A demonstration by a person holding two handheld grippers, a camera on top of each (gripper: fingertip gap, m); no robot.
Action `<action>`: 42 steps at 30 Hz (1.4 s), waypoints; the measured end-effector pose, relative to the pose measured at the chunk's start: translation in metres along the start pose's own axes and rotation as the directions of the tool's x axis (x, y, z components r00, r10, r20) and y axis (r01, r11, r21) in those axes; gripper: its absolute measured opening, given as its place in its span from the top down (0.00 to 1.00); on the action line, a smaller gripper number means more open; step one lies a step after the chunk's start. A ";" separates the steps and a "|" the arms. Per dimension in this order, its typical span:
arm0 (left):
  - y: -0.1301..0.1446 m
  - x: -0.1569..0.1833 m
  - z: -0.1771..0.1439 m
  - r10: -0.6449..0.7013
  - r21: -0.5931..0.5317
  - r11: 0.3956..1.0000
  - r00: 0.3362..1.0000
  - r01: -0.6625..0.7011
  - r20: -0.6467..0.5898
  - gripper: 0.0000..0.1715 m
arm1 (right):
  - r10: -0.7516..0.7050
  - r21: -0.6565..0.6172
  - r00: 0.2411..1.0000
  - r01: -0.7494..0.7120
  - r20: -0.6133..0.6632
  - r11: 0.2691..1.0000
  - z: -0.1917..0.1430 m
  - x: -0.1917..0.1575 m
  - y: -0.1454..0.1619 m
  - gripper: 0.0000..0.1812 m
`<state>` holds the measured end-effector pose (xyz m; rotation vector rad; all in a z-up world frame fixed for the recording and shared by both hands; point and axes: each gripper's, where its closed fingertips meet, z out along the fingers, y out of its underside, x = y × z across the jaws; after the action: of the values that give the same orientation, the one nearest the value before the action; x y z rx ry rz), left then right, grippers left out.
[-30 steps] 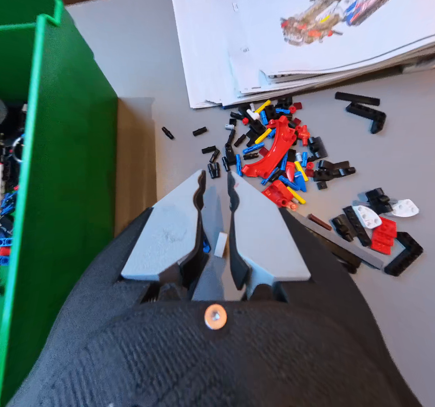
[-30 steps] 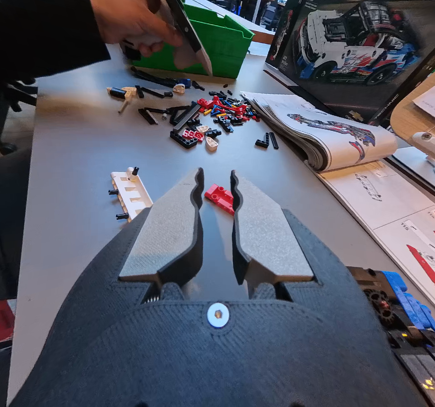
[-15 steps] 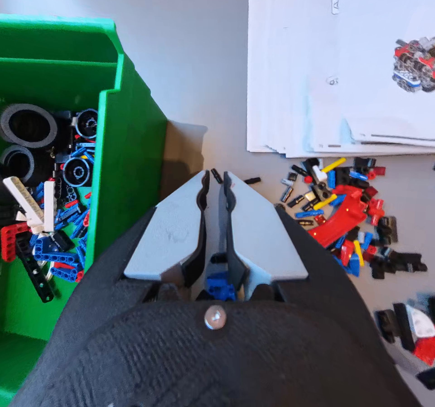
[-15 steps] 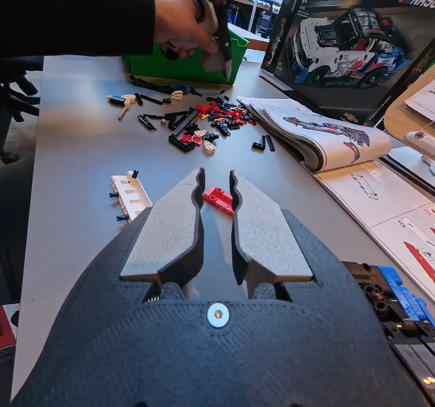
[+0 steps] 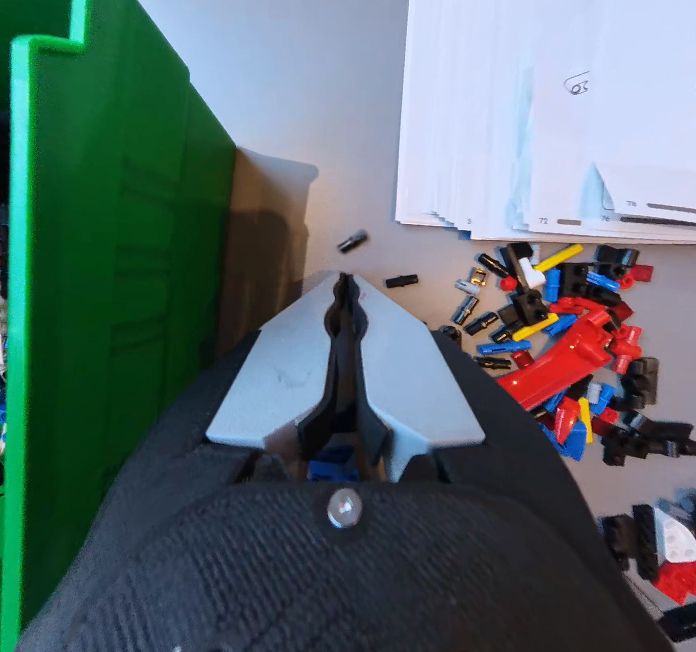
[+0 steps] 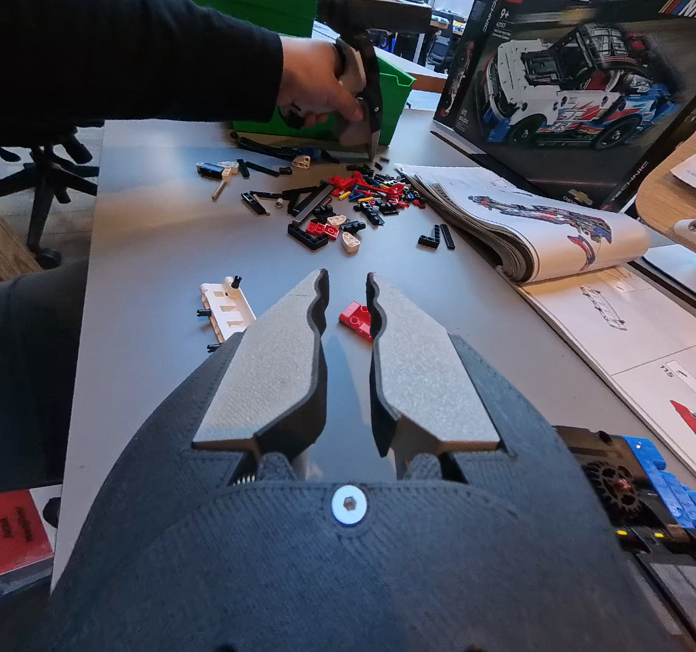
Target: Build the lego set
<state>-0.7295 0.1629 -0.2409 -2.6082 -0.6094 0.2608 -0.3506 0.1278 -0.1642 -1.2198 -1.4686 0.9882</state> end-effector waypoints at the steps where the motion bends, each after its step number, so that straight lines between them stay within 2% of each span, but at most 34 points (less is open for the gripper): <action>1: 0.000 0.000 0.000 0.004 0.004 1.000 1.000 -0.004 0.000 1.00 | -0.001 0.001 1.000 0.001 0.001 1.000 0.000 0.000 0.000 0.91; 8: 0.002 0.001 -0.006 0.051 0.026 0.998 0.999 -0.051 0.003 1.00 | -0.002 0.002 1.000 0.002 -0.001 1.000 -0.001 -0.001 0.000 0.91; 11: -0.013 0.009 -0.016 0.051 0.108 0.993 0.998 -0.047 -0.039 1.00 | -0.008 -0.002 1.000 0.008 0.004 1.000 0.000 -0.002 0.000 0.91; 15: -0.030 0.017 -0.018 0.082 0.094 0.993 0.995 -0.076 -0.059 1.00 | -0.014 -0.005 1.000 0.014 0.008 1.000 0.000 -0.004 0.000 0.92; 16: -0.034 0.017 -0.016 0.075 0.082 0.994 0.996 -0.071 -0.047 0.88 | -0.014 -0.005 1.000 0.014 0.009 1.000 0.000 -0.004 0.000 0.92; 17: -0.035 0.017 -0.012 0.067 0.059 0.996 0.997 -0.064 -0.046 0.83 | -0.013 -0.005 1.000 0.013 0.009 1.000 0.000 -0.004 0.000 0.92; 20: -0.038 0.014 -0.001 0.055 0.014 0.998 0.998 -0.055 -0.020 0.87 | -0.007 -0.004 1.000 0.007 0.011 1.000 0.000 -0.004 0.000 0.92; 25: -0.030 0.010 0.015 0.016 -0.054 0.998 1.000 -0.016 -0.003 0.87 | 0.004 0.004 1.000 -0.004 0.017 1.000 -0.001 -0.003 -0.001 0.92; 26: -0.032 0.014 0.015 0.004 -0.037 0.999 1.000 -0.005 -0.031 0.92 | 0.005 0.005 1.000 -0.005 0.019 1.000 -0.001 -0.003 -0.001 0.93; 28: -0.031 0.012 0.015 -0.001 -0.037 0.999 0.999 -0.001 -0.033 0.92 | 0.005 0.006 1.000 -0.005 0.020 1.000 -0.001 -0.004 -0.001 0.93; 29: -0.029 0.012 0.015 0.001 -0.045 0.999 0.999 -0.003 -0.035 0.98 | 0.005 0.006 1.000 -0.005 0.021 1.000 -0.001 -0.004 -0.001 0.93; 36: -0.019 0.011 0.004 0.073 -0.051 0.996 0.997 -0.074 -0.016 0.99 | -0.003 0.004 1.000 0.003 0.019 1.000 -0.001 -0.005 -0.001 0.93; 39: -0.027 0.035 -0.025 0.111 0.026 0.994 0.988 -0.109 -0.108 0.99 | -0.007 0.004 1.000 0.007 0.016 1.000 -0.002 -0.005 -0.001 0.93; 42: -0.027 0.099 -0.072 0.284 0.133 0.957 0.926 -0.258 -0.250 0.99 | -0.012 0.007 1.000 0.012 0.011 1.000 -0.002 -0.005 -0.002 0.94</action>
<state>-0.6325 0.2027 -0.1728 -2.5667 -0.1372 0.0197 -0.3489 0.1230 -0.1630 -1.2015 -1.4784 0.9926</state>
